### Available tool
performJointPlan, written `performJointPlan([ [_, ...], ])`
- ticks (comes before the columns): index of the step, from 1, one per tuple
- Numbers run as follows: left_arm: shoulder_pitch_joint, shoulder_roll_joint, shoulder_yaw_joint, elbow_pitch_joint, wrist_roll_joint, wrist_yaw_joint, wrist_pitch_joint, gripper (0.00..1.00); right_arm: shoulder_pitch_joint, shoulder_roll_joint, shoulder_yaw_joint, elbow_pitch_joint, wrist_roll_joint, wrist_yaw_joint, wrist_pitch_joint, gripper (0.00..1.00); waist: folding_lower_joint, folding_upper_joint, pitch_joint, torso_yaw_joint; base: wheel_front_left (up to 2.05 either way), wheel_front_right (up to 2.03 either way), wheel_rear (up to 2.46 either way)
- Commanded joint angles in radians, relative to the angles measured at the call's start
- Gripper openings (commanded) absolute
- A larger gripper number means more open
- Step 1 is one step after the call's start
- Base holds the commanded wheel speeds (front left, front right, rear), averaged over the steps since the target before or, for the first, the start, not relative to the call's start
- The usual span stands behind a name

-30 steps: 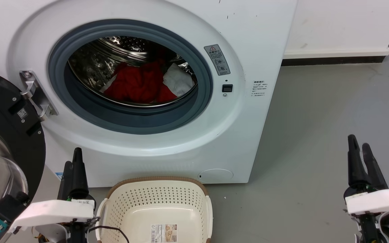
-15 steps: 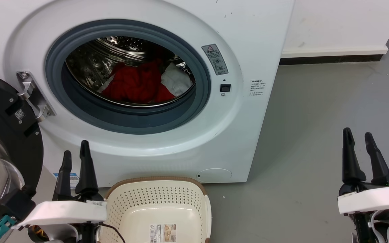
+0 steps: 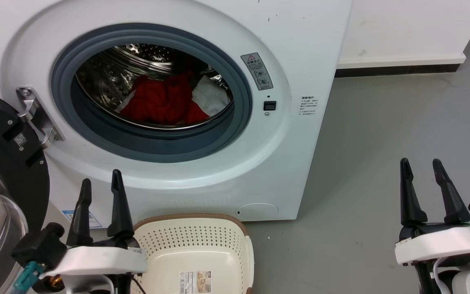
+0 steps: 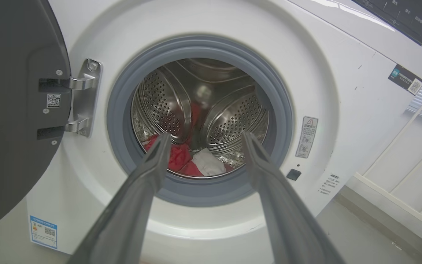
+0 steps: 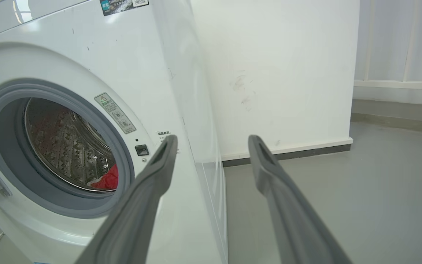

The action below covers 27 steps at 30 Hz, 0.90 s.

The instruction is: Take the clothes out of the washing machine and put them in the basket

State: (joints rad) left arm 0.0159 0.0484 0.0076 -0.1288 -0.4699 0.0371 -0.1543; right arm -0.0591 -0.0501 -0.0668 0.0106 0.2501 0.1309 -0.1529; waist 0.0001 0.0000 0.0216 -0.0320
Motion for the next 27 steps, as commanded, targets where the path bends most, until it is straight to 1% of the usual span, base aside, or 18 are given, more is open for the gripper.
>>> performJointPlan([
  [1, 0.001, 0.002, -0.007, -0.014, 0.028, 0.006, -0.011, 1.0, 0.003, -0.001, 0.002, -0.006, -0.031, 0.0, -0.011, 1.0, -0.0001, 0.0, 0.0, -0.001, 0.0, 0.0, 0.0],
  [3, 0.013, 0.003, -0.025, -0.004, 0.074, 0.01, -0.018, 1.0, 0.005, -0.001, 0.004, 0.001, -0.067, 0.0, -0.019, 1.0, -0.0001, 0.0, 0.0, -0.004, 0.0, 0.0, 0.0],
  [9, 0.023, 0.016, -0.061, 0.03, 0.142, 0.012, -0.032, 1.0, 0.012, -0.001, 0.009, 0.024, -0.148, 0.0, -0.033, 1.0, -0.0001, 0.0, -0.002, -0.008, 0.0, 0.0, 0.0],
  [17, 0.034, 0.028, -0.089, 0.05, 0.219, 0.038, -0.05, 1.0, 0.011, 0.0, 0.019, 0.055, -0.234, 0.0, -0.051, 1.0, -0.0001, 0.0, -0.008, -0.015, 0.0, 0.0, 0.0],
  [22, 0.041, 0.026, -0.091, 0.053, 0.253, 0.068, -0.061, 1.0, 0.014, 0.0, 0.022, 0.065, -0.284, 0.0, -0.062, 1.0, -0.0001, 0.0, -0.01, -0.018, 0.0, 0.0, 0.0],
  [27, 0.052, 0.03, -0.096, 0.06, 0.297, 0.078, -0.072, 1.0, 0.015, 0.0, 0.024, 0.069, -0.332, 0.0, -0.072, 1.0, -0.0001, 0.0, -0.012, -0.021, 0.0, 0.0, 0.0],
])
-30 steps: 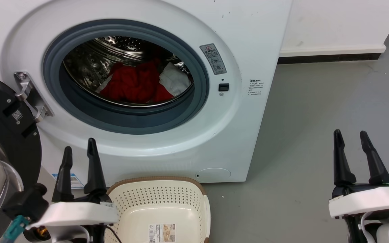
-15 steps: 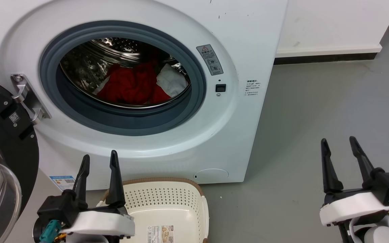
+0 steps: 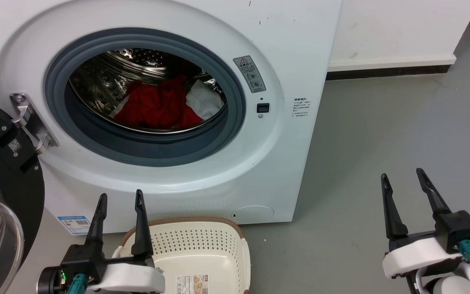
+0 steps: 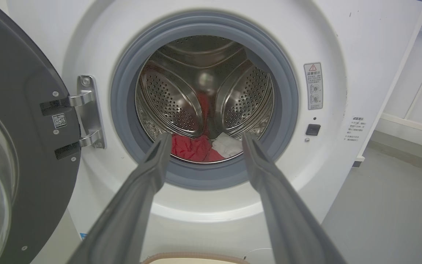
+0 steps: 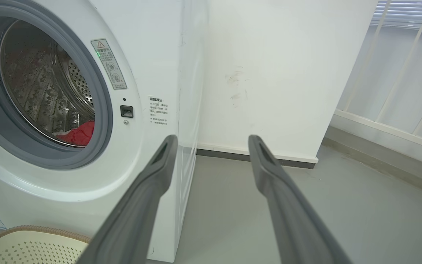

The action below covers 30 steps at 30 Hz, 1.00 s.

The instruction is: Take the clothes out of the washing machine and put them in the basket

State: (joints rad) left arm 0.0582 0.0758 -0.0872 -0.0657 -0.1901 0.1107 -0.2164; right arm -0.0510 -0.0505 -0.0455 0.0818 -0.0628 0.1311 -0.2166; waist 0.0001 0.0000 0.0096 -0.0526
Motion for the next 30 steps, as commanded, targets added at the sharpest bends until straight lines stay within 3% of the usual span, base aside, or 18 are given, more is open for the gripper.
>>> performJointPlan([
  [1, 0.011, 0.005, -0.004, -0.001, 0.028, 0.006, -0.01, 1.0, 0.007, 0.0, 0.004, -0.002, -0.028, -0.001, -0.011, 1.0, -0.0001, 0.0, 0.0, -0.001, 0.0, 0.0, 0.0],
  [5, 0.014, 0.008, -0.013, 0.0, 0.06, 0.015, -0.019, 1.0, 0.005, 0.0, 0.005, -0.003, -0.059, -0.001, -0.018, 1.0, -0.0001, 0.0, 0.002, -0.003, 0.0, 0.0, 0.0],
  [19, 0.021, -0.019, 0.029, -0.012, 0.086, -0.073, -0.044, 1.0, 0.009, 0.001, 0.004, 0.004, -0.078, -0.001, -0.043, 1.0, -0.0001, 0.0, 0.006, -0.012, 0.0, 0.0, 0.0],
  [30, 0.031, -0.025, 0.041, 0.017, 0.114, -0.105, -0.049, 1.0, 0.008, 0.001, -0.001, 0.019, -0.075, -0.001, -0.05, 1.0, -0.0001, 0.0, 0.007, -0.011, 0.0, 0.0, 0.0],
])
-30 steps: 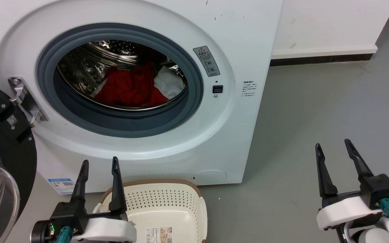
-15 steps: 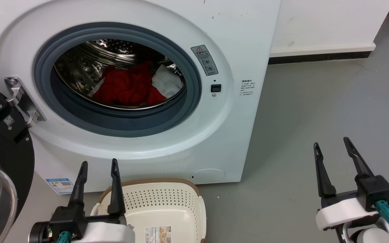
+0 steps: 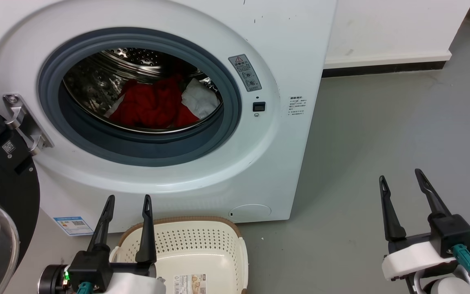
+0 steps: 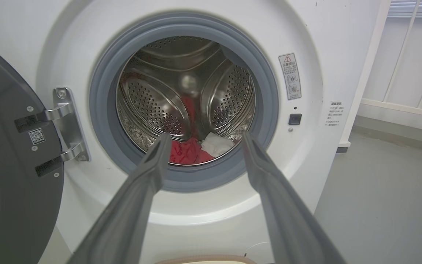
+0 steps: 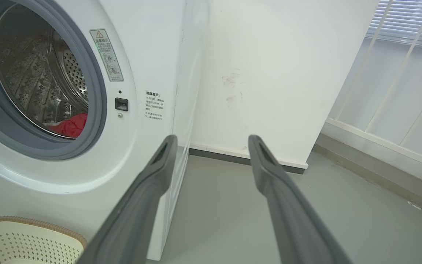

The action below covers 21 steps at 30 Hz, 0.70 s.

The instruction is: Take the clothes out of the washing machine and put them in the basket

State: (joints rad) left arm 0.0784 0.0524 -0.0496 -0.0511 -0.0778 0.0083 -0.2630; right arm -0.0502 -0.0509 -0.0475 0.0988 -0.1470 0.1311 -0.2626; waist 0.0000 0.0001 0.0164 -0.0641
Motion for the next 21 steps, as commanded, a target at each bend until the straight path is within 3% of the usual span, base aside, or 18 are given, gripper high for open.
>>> performJointPlan([
  [1, 0.011, -0.002, 0.005, 0.004, 0.0, -0.005, -0.003, 1.0, 0.007, 0.001, 0.001, 0.003, 0.009, -0.001, -0.003, 1.0, 0.0, -0.0001, 0.0, 0.0, 0.0, 0.0, 0.0],
  [15, 0.015, -0.003, 0.014, 0.006, -0.01, -0.013, -0.003, 1.0, 0.004, 0.001, 0.002, 0.013, 0.032, -0.001, -0.003, 1.0, 0.0, -0.0001, 0.013, -0.005, 0.0, 0.0, 0.0],
  [21, -0.024, -0.003, 0.033, 0.019, 0.002, -0.043, -0.003, 1.0, -0.035, 0.001, -0.003, -0.018, 0.049, -0.001, -0.003, 1.0, 0.0, -0.0001, 0.089, -0.025, 0.0, 0.0, 0.0],
])
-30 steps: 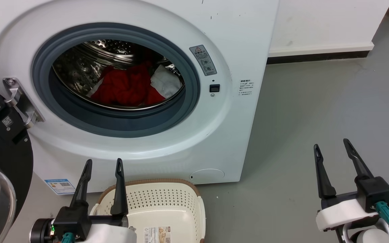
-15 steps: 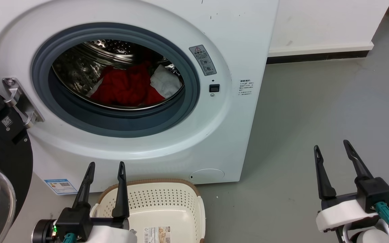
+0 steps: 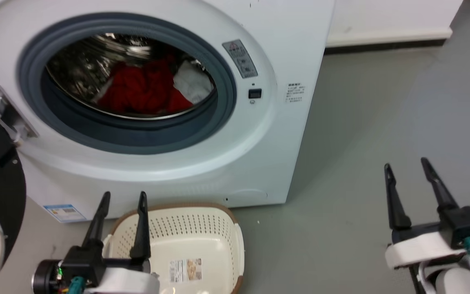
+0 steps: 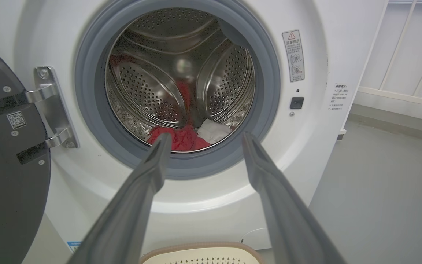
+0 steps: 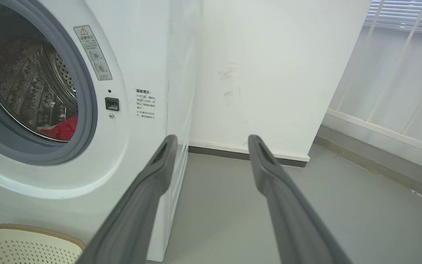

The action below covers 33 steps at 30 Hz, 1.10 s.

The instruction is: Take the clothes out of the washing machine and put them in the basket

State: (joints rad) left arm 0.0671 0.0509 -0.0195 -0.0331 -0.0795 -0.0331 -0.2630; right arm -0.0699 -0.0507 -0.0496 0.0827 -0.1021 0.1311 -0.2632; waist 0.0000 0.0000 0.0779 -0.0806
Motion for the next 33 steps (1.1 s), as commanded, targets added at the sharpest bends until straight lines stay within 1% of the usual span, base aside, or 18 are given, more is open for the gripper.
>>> performJointPlan([
  [1, -0.022, -0.001, 0.011, 0.001, 0.008, -0.004, -0.003, 1.0, -0.024, 0.001, -0.005, -0.011, 0.008, -0.001, -0.002, 1.0, 0.0, 0.0, 0.052, -0.013, 0.0, 0.0, 0.0],
  [6, -0.11, 0.017, 0.051, -0.002, 0.021, -0.032, -0.003, 1.0, -0.075, 0.002, -0.028, -0.048, 0.021, -0.001, -0.002, 1.0, 0.0, 0.0, 0.197, -0.031, 0.0, 0.0, 0.0],
  [10, -0.234, 0.052, 0.074, 0.004, 0.025, -0.057, -0.003, 1.0, -0.128, 0.001, -0.055, -0.075, 0.032, -0.001, -0.002, 1.0, 0.0, 0.0, 0.324, -0.049, 0.0, 0.0, 0.0],
  [12, -0.309, 0.083, 0.083, 0.05, 0.018, -0.067, -0.003, 1.0, -0.153, 0.002, -0.066, -0.087, 0.036, -0.001, -0.002, 1.0, 0.0, 0.0, 0.381, -0.059, 0.0, 0.0, 0.0],
  [14, -0.39, 0.11, 0.096, 0.137, -0.005, -0.076, -0.002, 1.0, -0.173, 0.002, -0.074, -0.098, 0.042, -0.001, -0.002, 1.0, 0.0, 0.0, 0.432, -0.071, 0.0, 0.0, 0.0],
  [16, -0.503, 0.159, 0.098, 0.213, -0.01, -0.082, 0.0, 1.0, -0.192, 0.001, -0.087, -0.106, 0.051, -0.001, -0.002, 1.0, 0.0, 0.0, 0.479, -0.084, 0.0, 0.0, 0.0],
  [18, -0.611, 0.207, 0.09, 0.278, -0.014, -0.089, 0.026, 1.0, -0.205, 0.002, -0.092, -0.112, 0.064, -0.001, -0.002, 1.0, 0.0, 0.0, 0.526, -0.098, 0.0, 0.0, 0.0],
  [23, -0.897, 0.327, 0.056, 0.41, -0.049, -0.094, 0.154, 1.0, -0.237, 0.002, -0.081, -0.117, 0.105, -0.001, -0.002, 1.0, 0.0, 0.0, 0.618, -0.136, 0.0, 0.0, 0.0],
  [24, -0.944, 0.371, 0.04, 0.438, -0.035, -0.095, 0.189, 1.0, -0.243, 0.002, -0.067, -0.113, 0.118, -0.001, -0.002, 1.0, 0.0, 0.0, 0.632, -0.153, 0.0, 0.0, 0.0],
  [25, -0.991, 0.404, 0.023, 0.466, -0.032, -0.096, 0.215, 1.0, -0.248, 0.002, -0.052, -0.113, 0.132, -0.001, -0.002, 1.0, 0.0, 0.0, 0.644, -0.169, 0.0, 0.0, 0.0],
  [30, -1.226, 0.546, -0.098, 0.581, -0.09, -0.096, 0.385, 1.0, -0.26, 0.002, 0.01, -0.13, 0.189, -0.001, -0.002, 1.0, 0.0, 0.0, 0.706, -0.243, 0.0, 0.0, 0.0],
  [31, -1.271, 0.571, -0.123, 0.601, -0.102, -0.096, 0.417, 1.0, -0.26, 0.003, 0.019, -0.134, 0.199, -0.001, -0.002, 1.0, 0.0, 0.0, 0.717, -0.254, 0.0, 0.0, 0.0],
  [33, -1.369, 0.603, -0.177, 0.639, -0.126, -0.096, 0.488, 1.0, -0.259, 0.002, 0.035, -0.143, 0.216, -0.001, -0.002, 1.0, 0.0, 0.0, 0.74, -0.274, 0.0, 0.0, 0.0],
])
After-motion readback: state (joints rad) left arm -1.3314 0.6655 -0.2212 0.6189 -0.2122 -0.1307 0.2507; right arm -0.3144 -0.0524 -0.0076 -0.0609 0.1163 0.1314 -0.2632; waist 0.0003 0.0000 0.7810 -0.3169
